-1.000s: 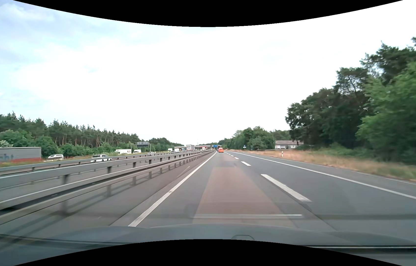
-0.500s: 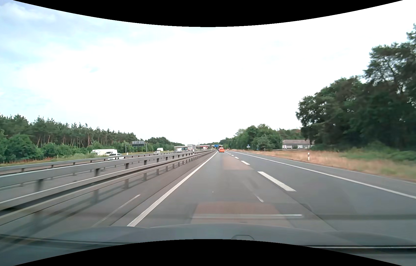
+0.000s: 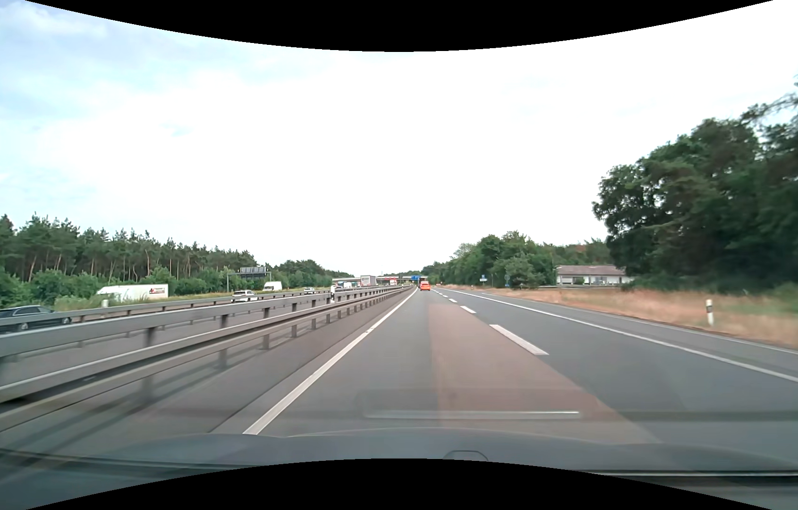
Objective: Follow the waypoints while adhering to traffic rules and regulations
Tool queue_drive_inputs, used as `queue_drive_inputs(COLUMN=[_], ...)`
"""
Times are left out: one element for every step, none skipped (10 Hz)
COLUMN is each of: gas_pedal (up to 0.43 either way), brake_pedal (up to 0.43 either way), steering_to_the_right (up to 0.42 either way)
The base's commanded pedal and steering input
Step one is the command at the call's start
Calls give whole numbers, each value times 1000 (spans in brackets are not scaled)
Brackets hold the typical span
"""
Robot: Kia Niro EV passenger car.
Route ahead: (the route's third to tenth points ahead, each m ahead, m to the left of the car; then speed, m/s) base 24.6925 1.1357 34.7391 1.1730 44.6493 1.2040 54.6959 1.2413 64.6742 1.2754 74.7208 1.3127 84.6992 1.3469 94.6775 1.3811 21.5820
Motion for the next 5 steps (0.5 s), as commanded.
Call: queue_drive_inputs(gas_pedal=[0, 0, 0, 0, 0], brake_pedal=[0, 0, 0, 0, 0], steering_to_the_right=[-6, -6, -6, -6, -6])
